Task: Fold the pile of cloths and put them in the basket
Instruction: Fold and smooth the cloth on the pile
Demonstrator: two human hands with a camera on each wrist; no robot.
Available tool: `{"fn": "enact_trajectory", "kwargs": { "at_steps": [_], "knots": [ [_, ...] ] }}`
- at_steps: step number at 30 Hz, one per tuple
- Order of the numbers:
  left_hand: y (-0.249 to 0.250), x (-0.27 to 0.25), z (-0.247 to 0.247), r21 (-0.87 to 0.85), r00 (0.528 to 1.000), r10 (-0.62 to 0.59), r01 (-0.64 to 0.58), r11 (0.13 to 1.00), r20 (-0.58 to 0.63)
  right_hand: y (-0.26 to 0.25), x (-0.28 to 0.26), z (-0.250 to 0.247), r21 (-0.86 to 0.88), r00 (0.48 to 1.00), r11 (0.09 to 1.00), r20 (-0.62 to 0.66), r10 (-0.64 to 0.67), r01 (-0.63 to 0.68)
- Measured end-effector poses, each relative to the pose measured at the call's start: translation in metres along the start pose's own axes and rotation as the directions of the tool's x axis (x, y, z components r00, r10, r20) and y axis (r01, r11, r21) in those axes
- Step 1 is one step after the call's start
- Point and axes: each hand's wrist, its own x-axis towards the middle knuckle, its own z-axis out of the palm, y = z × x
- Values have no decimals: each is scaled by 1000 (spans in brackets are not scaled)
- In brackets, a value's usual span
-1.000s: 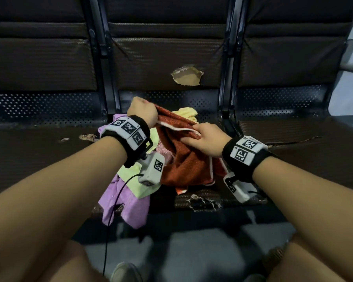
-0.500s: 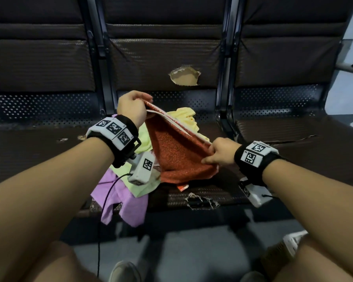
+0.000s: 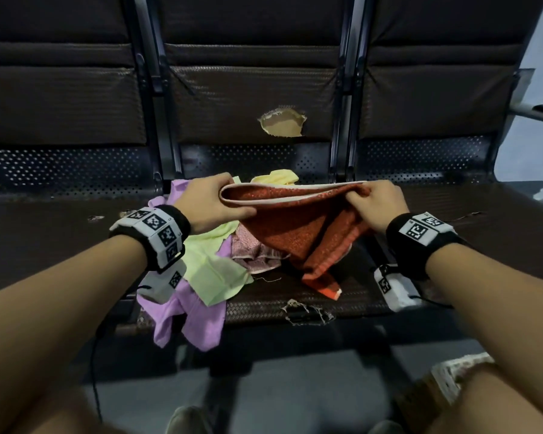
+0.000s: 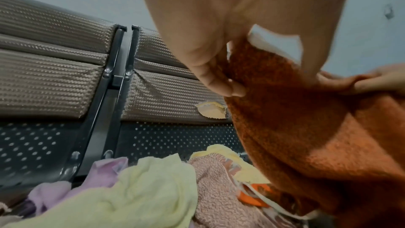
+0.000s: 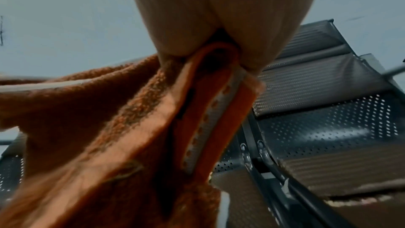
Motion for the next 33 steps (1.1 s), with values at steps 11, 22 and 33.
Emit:
{"fn": "enact_trajectory", "kwargs": {
  "at_steps": [11,22,33],
  "knots": [
    [-11,28,-41,-535,881,-236,-23,844,-410,-45,2,-45,174,927,920,68,-368,352],
    [39,49,-78,-306,819,-104,-91,948,-564,-76,20,-111,-184,967,951,89,-237,250],
    [69,71,-66,-441,738,-422,187,878,-526,-88,31,-102,200,976,966,176,126,-161]
  ]
}}
